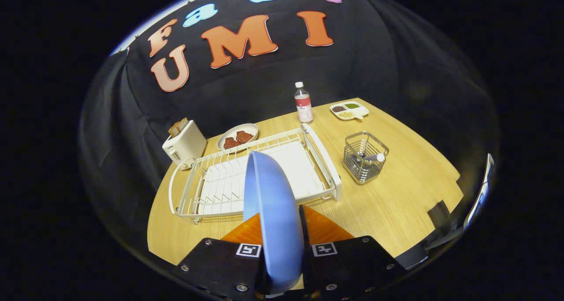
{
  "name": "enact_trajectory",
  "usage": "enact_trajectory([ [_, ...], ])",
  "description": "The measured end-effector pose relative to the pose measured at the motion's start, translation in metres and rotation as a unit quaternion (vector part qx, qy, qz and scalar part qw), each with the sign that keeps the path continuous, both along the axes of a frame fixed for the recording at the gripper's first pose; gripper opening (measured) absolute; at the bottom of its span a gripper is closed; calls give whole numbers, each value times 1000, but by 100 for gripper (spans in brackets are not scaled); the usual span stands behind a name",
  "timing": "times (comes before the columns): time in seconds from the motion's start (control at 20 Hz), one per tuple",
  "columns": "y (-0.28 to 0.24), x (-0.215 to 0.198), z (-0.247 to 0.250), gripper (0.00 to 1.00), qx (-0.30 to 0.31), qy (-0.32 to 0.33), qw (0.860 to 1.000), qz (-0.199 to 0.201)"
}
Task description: Take the plate from the dish rack, then take the spoon from the basket and place it into the plate.
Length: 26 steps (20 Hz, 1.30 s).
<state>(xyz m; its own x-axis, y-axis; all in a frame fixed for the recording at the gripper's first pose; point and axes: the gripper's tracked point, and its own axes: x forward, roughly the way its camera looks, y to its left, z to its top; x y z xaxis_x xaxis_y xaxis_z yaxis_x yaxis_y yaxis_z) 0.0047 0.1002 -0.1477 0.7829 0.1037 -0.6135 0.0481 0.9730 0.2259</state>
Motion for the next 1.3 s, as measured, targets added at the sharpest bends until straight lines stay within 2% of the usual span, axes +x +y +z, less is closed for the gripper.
enact_trajectory([
  [0.35,1,-40,-48,27,102,34,993,-41],
  [0.6,29,-47,-74,28,188,67,979,-50],
  [1.05,79,-50,-114,28,273,127,953,-39],
  [1.15,80,-52,-124,28,262,135,955,-39],
  [1.3,86,-50,-122,30,278,144,949,-37],
])
